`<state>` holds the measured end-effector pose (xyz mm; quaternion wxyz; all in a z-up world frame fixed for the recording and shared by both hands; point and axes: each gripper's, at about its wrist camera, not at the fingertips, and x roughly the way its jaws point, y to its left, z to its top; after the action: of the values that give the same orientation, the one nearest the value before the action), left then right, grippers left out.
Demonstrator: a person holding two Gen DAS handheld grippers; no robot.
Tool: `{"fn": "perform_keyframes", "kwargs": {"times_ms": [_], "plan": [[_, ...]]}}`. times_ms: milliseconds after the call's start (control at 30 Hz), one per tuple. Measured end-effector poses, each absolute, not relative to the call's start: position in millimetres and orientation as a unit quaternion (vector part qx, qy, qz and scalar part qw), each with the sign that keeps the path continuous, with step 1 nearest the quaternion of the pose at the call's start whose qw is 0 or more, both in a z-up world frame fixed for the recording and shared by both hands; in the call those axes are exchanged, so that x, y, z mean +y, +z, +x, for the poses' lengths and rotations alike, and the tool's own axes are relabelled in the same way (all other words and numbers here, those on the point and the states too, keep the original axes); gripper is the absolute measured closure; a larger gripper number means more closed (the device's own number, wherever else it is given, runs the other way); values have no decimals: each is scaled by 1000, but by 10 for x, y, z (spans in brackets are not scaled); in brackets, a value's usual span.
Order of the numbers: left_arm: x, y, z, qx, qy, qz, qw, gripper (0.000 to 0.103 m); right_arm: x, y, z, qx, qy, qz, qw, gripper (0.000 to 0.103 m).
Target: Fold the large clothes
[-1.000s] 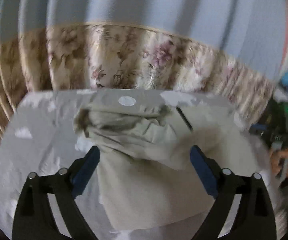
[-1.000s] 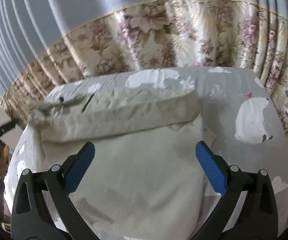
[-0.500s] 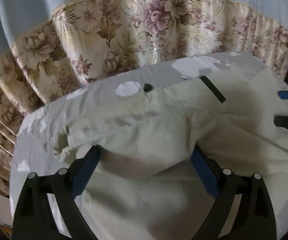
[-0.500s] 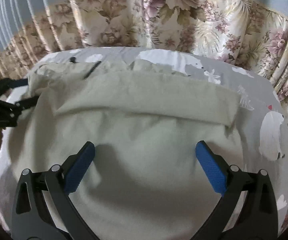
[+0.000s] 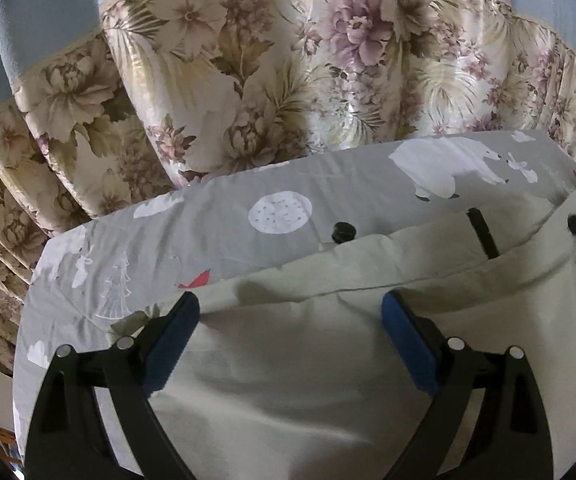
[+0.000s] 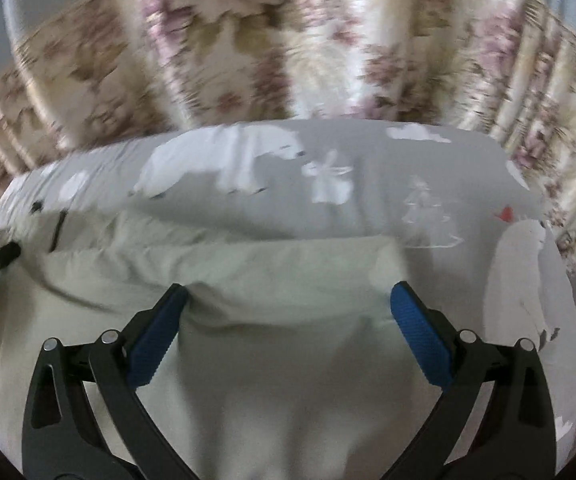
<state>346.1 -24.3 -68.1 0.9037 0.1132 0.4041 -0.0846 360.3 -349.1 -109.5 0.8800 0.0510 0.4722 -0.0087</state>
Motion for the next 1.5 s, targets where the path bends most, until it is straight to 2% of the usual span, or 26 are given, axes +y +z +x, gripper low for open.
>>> {"fn": "perform_keyframes", "kwargs": {"times_ms": [67, 167, 267, 467, 667, 933, 1000, 1267, 1500], "plan": [[-218, -673, 3448, 404, -79, 114, 904, 10, -3707, -1143, 3613, 469, -65, 55, 879, 3], [-175, -601, 3366, 393, -74, 115, 909, 10, -3983, -1155, 3546, 477, -49, 127, 869, 3], [-121, -486, 3225, 382, -76, 105, 915, 10, -3966, -963, 3346, 459, -22, 118, 880, 3], [-75, -235, 2817, 366, -84, 56, 925, 9, -3408, -481, 2792, 423, 93, 72, 899, 3], [-235, -398, 2710, 386, -82, 61, 917, 8, -2698, -499, 2526, 434, 171, 29, 884, 3], [-428, -759, 2895, 418, -78, 73, 902, 8, -2411, -934, 2910, 480, 141, -20, 866, 3], [-439, -814, 2961, 424, -74, 77, 900, 6, -2471, -993, 3112, 484, 112, -20, 867, 3], [-388, -841, 3100, 420, -55, 103, 900, 1, -2951, -1079, 3652, 498, 86, 34, 862, 3], [-319, -743, 2989, 411, -52, 94, 905, 2, -3336, -823, 3214, 453, 72, 52, 887, 3]]}}
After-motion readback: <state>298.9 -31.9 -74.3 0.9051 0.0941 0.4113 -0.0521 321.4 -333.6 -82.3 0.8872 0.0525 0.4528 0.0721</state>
